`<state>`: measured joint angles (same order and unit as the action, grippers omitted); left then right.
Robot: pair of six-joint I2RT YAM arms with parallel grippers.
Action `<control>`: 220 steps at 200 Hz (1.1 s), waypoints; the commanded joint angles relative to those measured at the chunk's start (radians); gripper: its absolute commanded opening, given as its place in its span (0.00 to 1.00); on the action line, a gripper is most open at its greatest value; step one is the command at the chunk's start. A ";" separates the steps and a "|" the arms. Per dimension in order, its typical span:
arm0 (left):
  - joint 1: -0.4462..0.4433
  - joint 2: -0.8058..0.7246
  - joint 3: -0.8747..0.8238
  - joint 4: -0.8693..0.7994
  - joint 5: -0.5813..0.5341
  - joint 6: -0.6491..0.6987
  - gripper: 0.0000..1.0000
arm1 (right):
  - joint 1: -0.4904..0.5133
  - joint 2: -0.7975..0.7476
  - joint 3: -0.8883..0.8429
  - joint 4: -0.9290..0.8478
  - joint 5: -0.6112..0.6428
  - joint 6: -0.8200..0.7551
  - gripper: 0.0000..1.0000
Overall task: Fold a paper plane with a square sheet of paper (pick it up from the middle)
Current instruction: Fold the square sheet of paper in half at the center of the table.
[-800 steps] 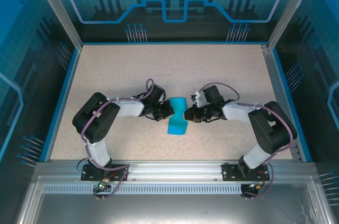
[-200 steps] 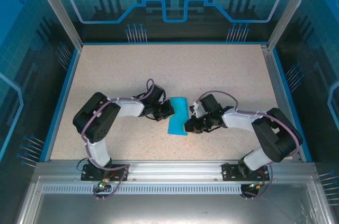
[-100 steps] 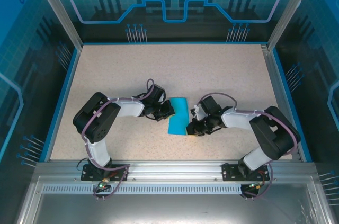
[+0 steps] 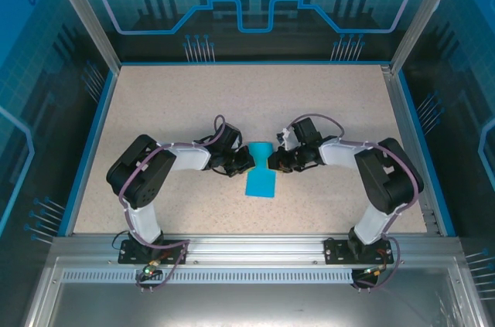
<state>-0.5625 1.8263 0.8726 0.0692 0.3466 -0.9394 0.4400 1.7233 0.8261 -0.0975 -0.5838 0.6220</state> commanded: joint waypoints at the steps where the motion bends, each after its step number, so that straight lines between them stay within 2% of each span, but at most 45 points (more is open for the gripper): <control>1: -0.014 0.039 -0.017 -0.082 0.002 0.024 0.00 | -0.021 0.033 0.008 -0.004 -0.004 -0.033 0.15; 56: -0.013 0.035 -0.015 -0.093 -0.002 0.030 0.00 | -0.026 0.119 -0.043 0.021 -0.004 -0.045 0.16; 117: -0.013 0.034 -0.014 -0.104 -0.005 0.039 0.00 | -0.051 0.002 0.047 -0.053 -0.058 -0.062 0.16; 159: -0.014 0.036 -0.010 -0.104 -0.004 0.040 0.00 | -0.067 0.092 0.115 -0.051 -0.057 -0.077 0.16; 220: -0.013 0.040 -0.004 -0.106 -0.005 0.040 0.00 | -0.078 0.173 0.066 -0.008 0.002 -0.062 0.16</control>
<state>-0.5632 1.8263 0.8745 0.0647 0.3462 -0.9226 0.3763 1.8656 0.9047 -0.0929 -0.6121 0.5678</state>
